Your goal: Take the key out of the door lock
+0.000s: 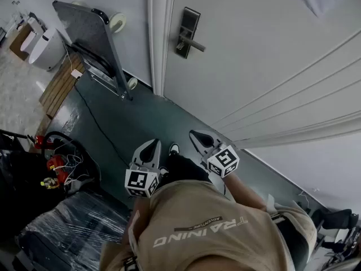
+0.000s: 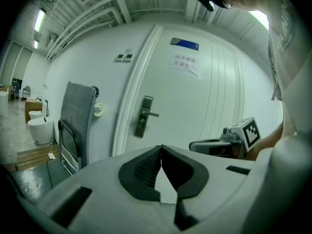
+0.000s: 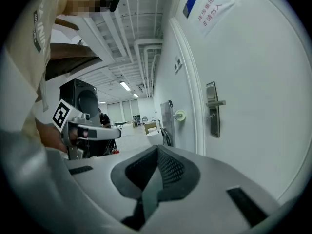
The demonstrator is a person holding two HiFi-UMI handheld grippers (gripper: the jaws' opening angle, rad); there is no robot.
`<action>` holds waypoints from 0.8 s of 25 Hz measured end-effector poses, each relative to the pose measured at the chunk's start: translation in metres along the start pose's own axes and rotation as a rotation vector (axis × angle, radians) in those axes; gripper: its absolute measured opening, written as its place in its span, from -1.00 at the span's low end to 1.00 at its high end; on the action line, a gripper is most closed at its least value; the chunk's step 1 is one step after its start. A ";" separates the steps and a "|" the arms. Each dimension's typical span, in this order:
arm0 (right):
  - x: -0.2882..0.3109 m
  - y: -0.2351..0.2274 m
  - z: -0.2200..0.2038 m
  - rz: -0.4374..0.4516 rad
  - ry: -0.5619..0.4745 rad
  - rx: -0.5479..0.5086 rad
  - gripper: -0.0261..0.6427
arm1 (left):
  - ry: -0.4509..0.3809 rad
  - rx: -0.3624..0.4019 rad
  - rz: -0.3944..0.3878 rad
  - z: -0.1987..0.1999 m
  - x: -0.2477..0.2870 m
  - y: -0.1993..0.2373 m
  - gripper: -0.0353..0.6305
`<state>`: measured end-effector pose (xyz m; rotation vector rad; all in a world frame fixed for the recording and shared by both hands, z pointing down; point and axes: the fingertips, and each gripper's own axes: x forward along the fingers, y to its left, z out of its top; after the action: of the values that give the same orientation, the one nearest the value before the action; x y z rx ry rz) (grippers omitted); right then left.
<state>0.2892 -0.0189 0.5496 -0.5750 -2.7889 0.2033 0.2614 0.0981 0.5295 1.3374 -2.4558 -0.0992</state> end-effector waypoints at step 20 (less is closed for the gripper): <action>0.135 -0.129 0.045 0.032 -0.035 0.070 -0.88 | 0.084 0.048 -0.030 0.069 0.131 0.071 -0.87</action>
<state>0.1094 -0.0853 0.5656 -0.6043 -2.7950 0.3196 0.1167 0.0217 0.5150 1.3702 -2.3830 0.0091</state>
